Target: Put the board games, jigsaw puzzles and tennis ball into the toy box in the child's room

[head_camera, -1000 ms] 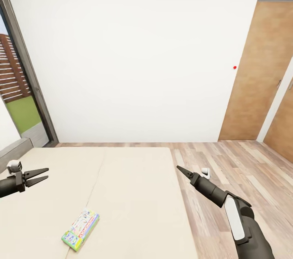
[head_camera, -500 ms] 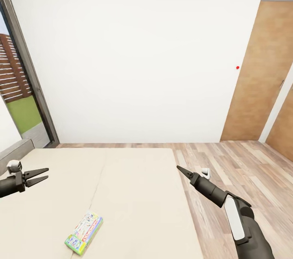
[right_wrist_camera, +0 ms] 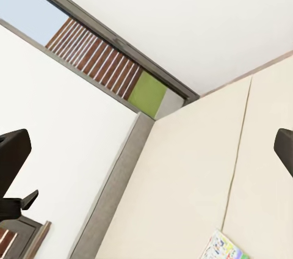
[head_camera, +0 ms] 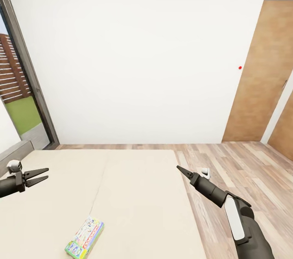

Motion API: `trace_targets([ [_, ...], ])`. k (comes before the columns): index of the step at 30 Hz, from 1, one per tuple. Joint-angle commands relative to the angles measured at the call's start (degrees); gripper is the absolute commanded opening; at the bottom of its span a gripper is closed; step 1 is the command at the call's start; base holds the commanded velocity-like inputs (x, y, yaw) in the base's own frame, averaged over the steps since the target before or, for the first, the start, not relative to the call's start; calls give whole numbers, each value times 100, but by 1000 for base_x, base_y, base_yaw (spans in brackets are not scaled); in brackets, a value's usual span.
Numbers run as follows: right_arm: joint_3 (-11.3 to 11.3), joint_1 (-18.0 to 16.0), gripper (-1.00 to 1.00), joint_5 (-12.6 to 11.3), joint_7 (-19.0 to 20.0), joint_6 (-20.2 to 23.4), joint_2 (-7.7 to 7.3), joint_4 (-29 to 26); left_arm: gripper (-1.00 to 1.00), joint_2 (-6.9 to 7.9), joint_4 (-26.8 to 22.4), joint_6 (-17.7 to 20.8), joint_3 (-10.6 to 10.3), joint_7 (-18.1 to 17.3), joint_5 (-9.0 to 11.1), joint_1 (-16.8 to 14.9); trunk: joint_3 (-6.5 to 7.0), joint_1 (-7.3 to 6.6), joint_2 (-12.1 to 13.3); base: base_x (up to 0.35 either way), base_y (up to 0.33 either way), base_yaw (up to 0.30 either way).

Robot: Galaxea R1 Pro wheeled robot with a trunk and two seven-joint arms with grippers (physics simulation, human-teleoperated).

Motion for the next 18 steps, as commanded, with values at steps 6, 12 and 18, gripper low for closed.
trace_targets([
  [6,-15,-5,100,-13,11,35,5,0,100,0,2,60,3,-30,-14,-4,-9,4,-10,17,11,0],
  [12,-15,-5,100,-13,9,35,5,1,100,-4,2,60,2,-30,-18,-4,-9,4,-10,3,2,0],
  [18,-15,-5,100,-8,6,35,5,-3,100,-15,2,60,0,-30,-21,-4,-9,4,-10,0,0,0],
])
